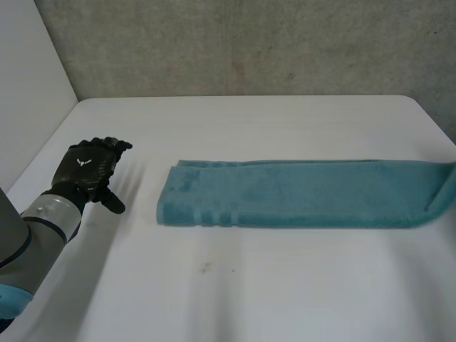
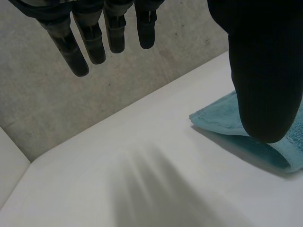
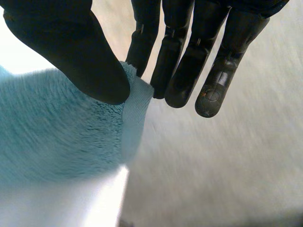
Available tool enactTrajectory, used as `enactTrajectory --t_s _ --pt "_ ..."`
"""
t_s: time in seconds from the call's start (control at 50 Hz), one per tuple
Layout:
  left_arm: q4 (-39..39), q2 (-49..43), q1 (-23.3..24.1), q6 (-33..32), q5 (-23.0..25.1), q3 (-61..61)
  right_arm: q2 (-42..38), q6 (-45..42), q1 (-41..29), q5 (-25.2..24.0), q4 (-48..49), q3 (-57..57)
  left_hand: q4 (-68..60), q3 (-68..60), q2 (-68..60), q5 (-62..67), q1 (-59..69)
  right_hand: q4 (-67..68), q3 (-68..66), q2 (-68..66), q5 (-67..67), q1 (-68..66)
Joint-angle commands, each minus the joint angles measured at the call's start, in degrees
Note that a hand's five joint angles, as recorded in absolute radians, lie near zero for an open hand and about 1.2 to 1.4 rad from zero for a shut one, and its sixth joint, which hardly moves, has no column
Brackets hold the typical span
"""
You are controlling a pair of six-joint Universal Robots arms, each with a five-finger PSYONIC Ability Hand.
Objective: Fold the laundry
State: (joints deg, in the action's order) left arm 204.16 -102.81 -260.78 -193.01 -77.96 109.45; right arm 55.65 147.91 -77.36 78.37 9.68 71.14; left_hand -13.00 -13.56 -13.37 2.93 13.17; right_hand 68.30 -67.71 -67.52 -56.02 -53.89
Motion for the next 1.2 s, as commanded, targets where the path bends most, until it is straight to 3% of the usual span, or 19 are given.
enactTrajectory --t_s 0.02,0.14,0.24,0.38,0.48,0.5,0.52,0.54,0.56,0.6,0.66,0.74,0.86,1.02,1.2 --pt "0.97 0.41 -0.34 -0.08 -0.09 -0.11 1.21 3.09 -21.06 -0.41 0.34 -5.04 -1.09 -0.52 -0.72 1.15 0.91 11.69 -12.29 -12.48 -13.98 -26.11" --pt "1.15 0.50 -0.60 -0.17 -0.09 -0.11 -0.63 3.27 -35.83 -3.04 0.69 -8.73 -1.09 -0.52 -0.72 1.15 0.91 11.69 -12.29 -12.48 -13.98 -26.11" --pt "2.55 0.50 -0.87 -0.17 -0.09 -0.11 -8.69 3.97 -47.24 -7.35 1.83 -13.29 -1.09 -0.52 -0.72 1.15 0.91 11.69 -12.29 -12.48 -13.98 -26.11" --pt "4.66 0.41 -1.92 -0.17 -0.62 -0.03 -19.34 4.41 -56.05 -7.88 1.66 -18.40 -1.26 -0.69 -0.88 1.32 1.08 11.69 -12.29 -12.48 -13.98 -26.11" --pt "4.93 0.41 -2.01 -0.26 -0.44 -0.11 -22.17 4.14 -58.61 -7.18 1.22 -17.53 -1.26 -0.69 -0.88 1.32 1.08 11.69 -12.29 -12.48 -13.98 -26.11" --pt "4.93 0.33 -2.10 -0.26 -0.44 -0.20 -21.82 4.14 -58.61 -6.92 1.22 -17.35 -1.26 -0.69 -0.88 1.32 1.08 11.69 -12.29 -12.48 -13.98 -26.11" --pt "4.93 0.33 -2.10 -0.26 -0.44 -0.29 -21.56 4.14 -58.52 -6.65 1.13 -17.26 -1.26 -0.69 -0.88 1.32 1.08 3.43 -4.02 -4.22 -5.71 -17.84" --pt "4.93 0.24 -2.10 -0.26 -0.35 -0.38 -21.03 4.23 -57.83 -5.78 1.13 -16.74 -1.26 -0.69 -0.88 1.32 1.08 -31.79 31.20 31.01 29.51 17.38" --pt "4.93 0.06 -2.01 -0.26 -0.35 -0.55 -20.33 4.41 -57.73 -5.08 1.04 -16.39 -1.26 -0.69 -0.88 1.32 1.08 -46.63 46.04 45.85 44.35 32.22" --pt "4.93 -0.03 -1.92 -0.35 -0.18 -0.73 -17.79 5.11 -57.64 -3.32 0.87 -15.69 -1.09 -0.53 -0.72 1.16 0.91 -58.31 57.71 57.52 56.02 43.89" --pt "4.84 -0.11 -1.22 -0.26 0.17 -1.17 -10.85 8.79 -55.54 0.81 -0.10 -13.32 -1.26 -0.69 -0.88 1.32 1.08 -58.31 57.71 57.52 56.02 43.89" --pt "4.40 -0.20 -0.08 -0.08 0.18 -2.66 -3.37 15.29 -50.01 2.75 -0.80 -7.26 -1.59 -1.03 -1.22 1.66 1.42 -58.31 57.71 57.52 56.02 43.89" --pt "4.14 -3.45 8.70 0.00 0.18 -7.66 4.62 19.00 -42.72 2.75 -3.78 3.10 -2.10 -1.53 -1.73 2.16 1.92 -58.31 57.71 57.52 56.02 43.89" --pt "-0.07 -13.01 17.31 -0.08 0.18 -20.12 7.72 18.82 -32.44 2.14 -4.94 16.02 -2.77 -2.20 -2.40 2.83 2.59 -58.31 57.71 57.52 56.02 43.89" --pt "-7.72 -23.57 18.12 -0.08 -0.18 -31.66 7.01 18.12 -25.13 -1.64 1.83 24.13 -3.11 -2.54 -2.73 3.17 2.93 -42.08 41.49 41.30 39.80 27.67"
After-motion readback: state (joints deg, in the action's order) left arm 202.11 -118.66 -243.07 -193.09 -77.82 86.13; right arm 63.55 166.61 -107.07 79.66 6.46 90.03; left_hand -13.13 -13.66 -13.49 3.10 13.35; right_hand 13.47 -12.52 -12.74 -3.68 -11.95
